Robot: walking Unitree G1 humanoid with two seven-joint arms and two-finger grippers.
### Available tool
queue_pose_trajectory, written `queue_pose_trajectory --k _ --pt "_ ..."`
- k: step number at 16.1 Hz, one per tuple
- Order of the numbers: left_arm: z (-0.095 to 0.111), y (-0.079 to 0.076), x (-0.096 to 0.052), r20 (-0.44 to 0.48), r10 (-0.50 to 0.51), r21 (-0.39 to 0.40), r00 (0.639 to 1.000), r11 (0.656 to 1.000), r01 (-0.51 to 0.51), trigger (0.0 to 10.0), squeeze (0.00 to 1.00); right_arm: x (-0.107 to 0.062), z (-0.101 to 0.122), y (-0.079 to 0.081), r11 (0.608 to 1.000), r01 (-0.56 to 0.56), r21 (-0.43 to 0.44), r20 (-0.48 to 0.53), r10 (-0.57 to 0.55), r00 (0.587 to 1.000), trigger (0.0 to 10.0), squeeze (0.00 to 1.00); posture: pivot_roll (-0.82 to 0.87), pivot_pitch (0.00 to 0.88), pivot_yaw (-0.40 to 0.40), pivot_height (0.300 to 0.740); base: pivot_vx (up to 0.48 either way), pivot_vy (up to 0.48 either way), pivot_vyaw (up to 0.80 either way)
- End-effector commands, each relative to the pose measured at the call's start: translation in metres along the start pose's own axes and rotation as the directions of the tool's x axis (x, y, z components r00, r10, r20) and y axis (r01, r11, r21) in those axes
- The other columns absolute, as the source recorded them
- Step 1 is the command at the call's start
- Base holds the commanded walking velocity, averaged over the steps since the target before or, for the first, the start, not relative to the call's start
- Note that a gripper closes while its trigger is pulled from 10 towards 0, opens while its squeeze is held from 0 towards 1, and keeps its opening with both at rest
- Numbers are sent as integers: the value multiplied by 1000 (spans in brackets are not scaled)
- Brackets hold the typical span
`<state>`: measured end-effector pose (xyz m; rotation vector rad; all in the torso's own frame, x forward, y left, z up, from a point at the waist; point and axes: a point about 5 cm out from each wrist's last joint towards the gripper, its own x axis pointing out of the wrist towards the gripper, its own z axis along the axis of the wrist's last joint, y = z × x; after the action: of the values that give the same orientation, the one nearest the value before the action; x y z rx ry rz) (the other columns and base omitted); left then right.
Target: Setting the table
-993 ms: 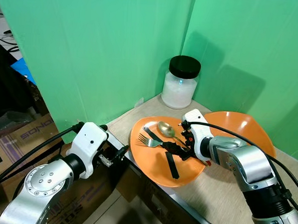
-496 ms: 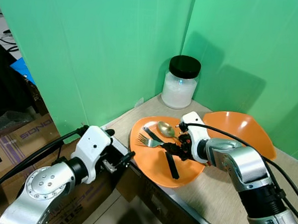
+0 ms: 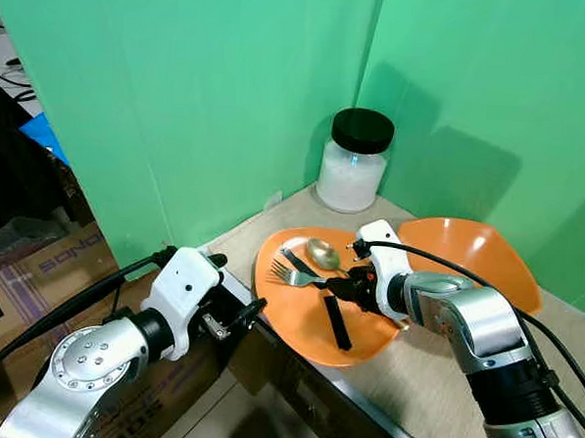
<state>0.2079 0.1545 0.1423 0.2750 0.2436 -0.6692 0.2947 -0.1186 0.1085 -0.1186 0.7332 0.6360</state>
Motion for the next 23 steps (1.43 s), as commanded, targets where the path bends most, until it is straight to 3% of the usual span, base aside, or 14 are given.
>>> queue_pose_trajectory --k 1,13,19,20,21,22,23 --pt "-1 -2 0 -5 -17 5 1000 1000 17 10000 882 -1 1 -2 1000 11 0 3 -11 1000 0 0 23 1 -40 740 0 0 0" --pt "1 -2 -1 -1 -23 15 1000 1000 23 10000 886 -3 2 -1 1000 6 -1 19 -6 1000 0 0 17 2 -30 740 0 0 0" --pt "4 -3 2 2 -23 14 1000 1000 23 10000 886 -11 13 1 999 -13 -32 104 16 994 0 0 9 6 -32 740 0 0 0" --pt "4 -3 2 3 -23 15 1000 1000 23 10000 886 -10 13 4 998 -24 -54 116 30 993 6706 0 9 6 -32 740 0 0 0" --pt "4 -3 2 4 -22 14 1000 1000 22 10000 882 -8 13 5 999 -18 -48 120 24 992 8902 0 9 6 -32 740 0 0 0" --pt "3 -3 2 3 -21 14 1000 1000 21 10000 875 -6 14 5 999 2 -39 119 3 993 4863 0 9 6 -32 740 0 0 0" --pt "3 -3 2 2 -20 14 1000 1000 20 10000 878 -2 15 4 999 21 -38 121 -17 993 4941 0 9 6 -32 740 0 0 0"
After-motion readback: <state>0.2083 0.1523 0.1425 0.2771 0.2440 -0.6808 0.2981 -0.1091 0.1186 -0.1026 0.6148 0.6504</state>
